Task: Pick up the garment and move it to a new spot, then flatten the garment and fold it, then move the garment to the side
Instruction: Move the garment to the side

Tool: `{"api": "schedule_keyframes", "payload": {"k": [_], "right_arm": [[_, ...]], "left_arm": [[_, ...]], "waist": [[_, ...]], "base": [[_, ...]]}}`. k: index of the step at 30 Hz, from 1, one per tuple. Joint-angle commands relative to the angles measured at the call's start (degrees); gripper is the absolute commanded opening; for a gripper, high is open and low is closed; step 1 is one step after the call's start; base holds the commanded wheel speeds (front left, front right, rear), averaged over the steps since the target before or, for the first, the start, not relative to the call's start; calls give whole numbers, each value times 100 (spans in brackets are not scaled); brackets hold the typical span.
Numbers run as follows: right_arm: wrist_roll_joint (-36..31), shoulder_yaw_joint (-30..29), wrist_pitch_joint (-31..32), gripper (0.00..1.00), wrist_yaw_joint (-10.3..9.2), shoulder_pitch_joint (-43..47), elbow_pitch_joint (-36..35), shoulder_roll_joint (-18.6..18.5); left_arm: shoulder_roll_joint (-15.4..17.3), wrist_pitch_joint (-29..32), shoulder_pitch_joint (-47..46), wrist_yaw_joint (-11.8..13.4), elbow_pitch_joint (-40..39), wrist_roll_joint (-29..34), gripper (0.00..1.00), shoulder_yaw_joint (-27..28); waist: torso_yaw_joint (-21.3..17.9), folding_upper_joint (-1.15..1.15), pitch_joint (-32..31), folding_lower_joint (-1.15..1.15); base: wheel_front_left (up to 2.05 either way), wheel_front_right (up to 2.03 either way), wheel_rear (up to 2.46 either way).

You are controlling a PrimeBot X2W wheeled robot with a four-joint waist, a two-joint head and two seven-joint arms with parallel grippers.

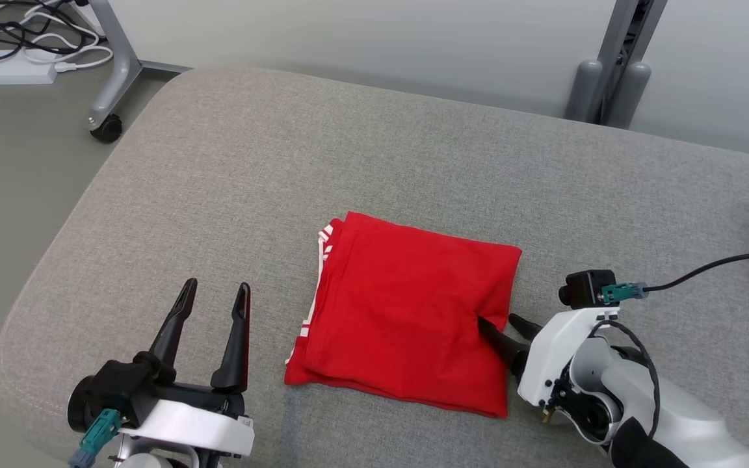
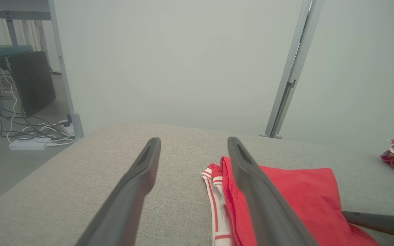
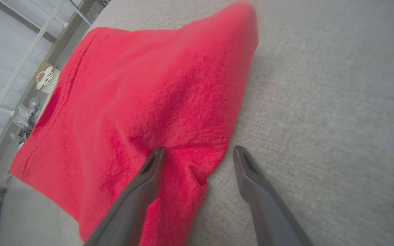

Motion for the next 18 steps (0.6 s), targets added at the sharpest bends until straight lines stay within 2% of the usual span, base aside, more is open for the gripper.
{"api": "schedule_keyframes", "payload": {"k": [1,5,6,8,10,11,18], "right_arm": [[83,26,103,100,0,78,29,18],[414,39,375,100,0,96,97,88],[476,40,432,93,0,94,119,104],[585,65,467,50,0,73,163,130],[726,31,527,28,0,84,151,192],[734,41,486,0,0,51,140,178],[746,190,211,0,0,-159,-6,-6]], "left_arm": [[20,-24,-75,-15,7,-27,100,8],[19,-24,-91,-11,22,-43,100,9],[20,-24,-96,-11,25,-43,100,2],[19,-24,-103,-11,29,-54,100,-12],[20,-24,-104,-11,40,-69,100,-20],[20,-24,-108,-12,45,-79,100,-27],[19,-24,-85,-12,57,-74,100,46]], "waist": [[1,0,4,0],[5,0,21,0],[8,0,25,0],[19,0,38,0],[31,0,51,0],[40,0,56,0],[8,0,21,0]], "base": [[0,0,0],[0,0,0],[0,0,0],[0,0,0],[0,0,0],[0,0,0],[0,0,0]]}}
